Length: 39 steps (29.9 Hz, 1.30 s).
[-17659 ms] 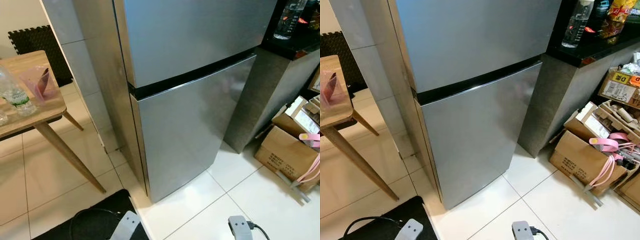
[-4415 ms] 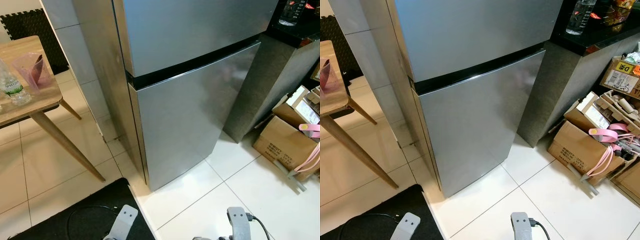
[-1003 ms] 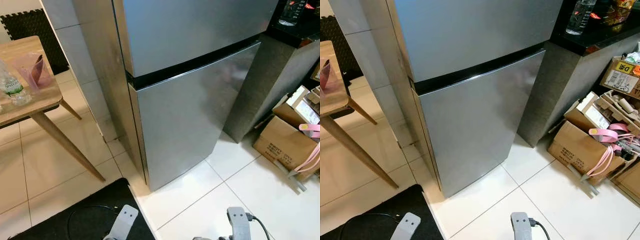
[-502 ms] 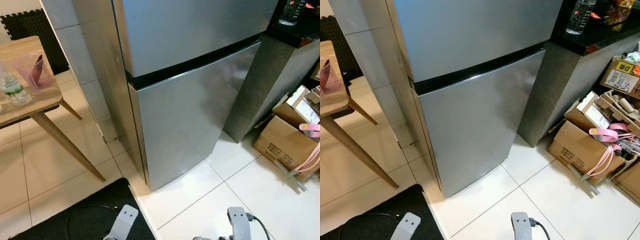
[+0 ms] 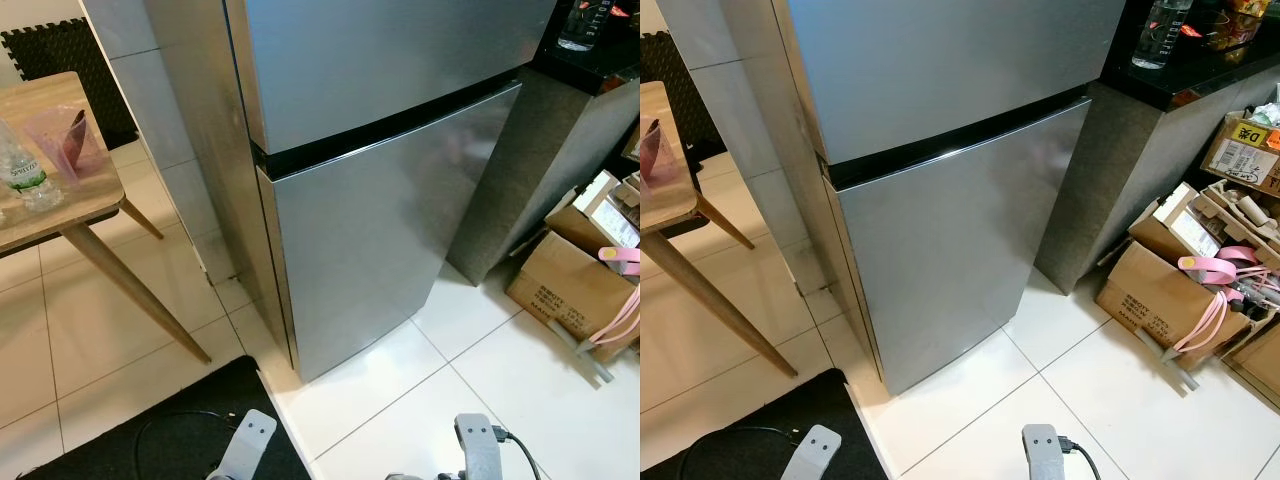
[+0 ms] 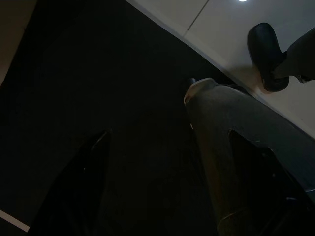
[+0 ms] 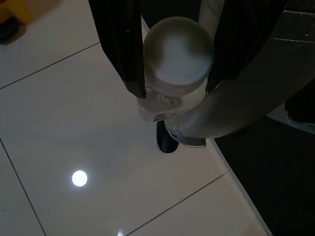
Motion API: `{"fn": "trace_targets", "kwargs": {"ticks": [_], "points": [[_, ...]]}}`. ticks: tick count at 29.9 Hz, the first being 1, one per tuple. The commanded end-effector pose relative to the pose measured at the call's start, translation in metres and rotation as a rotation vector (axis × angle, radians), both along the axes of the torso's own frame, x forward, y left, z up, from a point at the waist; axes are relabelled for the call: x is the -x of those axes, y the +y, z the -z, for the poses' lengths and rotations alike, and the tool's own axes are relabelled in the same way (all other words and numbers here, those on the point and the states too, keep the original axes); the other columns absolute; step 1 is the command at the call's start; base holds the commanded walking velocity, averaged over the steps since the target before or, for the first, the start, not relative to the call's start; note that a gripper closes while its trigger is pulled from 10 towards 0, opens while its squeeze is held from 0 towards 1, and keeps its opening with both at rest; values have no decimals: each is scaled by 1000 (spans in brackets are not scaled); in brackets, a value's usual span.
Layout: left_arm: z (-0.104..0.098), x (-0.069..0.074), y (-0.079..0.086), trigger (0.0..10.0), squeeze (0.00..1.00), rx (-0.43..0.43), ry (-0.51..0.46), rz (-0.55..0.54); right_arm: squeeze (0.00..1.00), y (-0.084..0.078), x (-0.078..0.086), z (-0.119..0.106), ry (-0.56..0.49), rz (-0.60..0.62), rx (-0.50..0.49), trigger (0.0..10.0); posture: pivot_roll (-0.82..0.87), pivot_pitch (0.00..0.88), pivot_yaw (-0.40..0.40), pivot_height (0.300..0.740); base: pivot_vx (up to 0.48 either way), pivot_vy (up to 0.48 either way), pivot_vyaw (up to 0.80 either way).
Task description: Restocking fridge
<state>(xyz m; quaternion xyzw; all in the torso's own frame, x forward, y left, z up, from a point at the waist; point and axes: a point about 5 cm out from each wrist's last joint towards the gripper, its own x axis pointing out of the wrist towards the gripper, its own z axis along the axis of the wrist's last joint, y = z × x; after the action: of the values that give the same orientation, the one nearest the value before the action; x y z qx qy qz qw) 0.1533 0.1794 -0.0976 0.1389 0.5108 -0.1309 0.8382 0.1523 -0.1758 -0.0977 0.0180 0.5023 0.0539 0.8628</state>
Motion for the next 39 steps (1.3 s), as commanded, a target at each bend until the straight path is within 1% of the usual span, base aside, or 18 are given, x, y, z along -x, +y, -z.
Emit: {"fn": "trace_targets", "kwargs": {"ticks": [1,28,29,30,31,32,39], "points": [[5,12,0,10000,0,-5,49,14,0,6,9,4,32,4,-25,10000,-24,75,-3,740,0,0,0],[5,12,-1,10000,0,-5,49,17,0,6,9,4,32,-3,-21,10000,-24,70,-3,740,0,0,0],[5,12,-1,10000,0,-5,49,18,0,6,9,4,31,-14,-11,4784,-23,69,-3,740,0,0,0],[5,12,-1,10000,0,-5,50,19,0,6,9,4,32,-11,-15,1137,-23,69,-3,740,0,0,0],[5,12,-1,10000,0,-5,50,19,0,6,9,4,32,-11,-15,1137,-23,69,-3,740,0,0,0],[5,12,-1,10000,0,-5,50,20,0,6,10,4,34,-3,-19,10000,-23,66,-5,740,0,0,0],[5,12,-1,10000,0,-3,49,19,0,5,9,4,36,2,-20,10000,-24,67,-5,740,0,0,0]]}}
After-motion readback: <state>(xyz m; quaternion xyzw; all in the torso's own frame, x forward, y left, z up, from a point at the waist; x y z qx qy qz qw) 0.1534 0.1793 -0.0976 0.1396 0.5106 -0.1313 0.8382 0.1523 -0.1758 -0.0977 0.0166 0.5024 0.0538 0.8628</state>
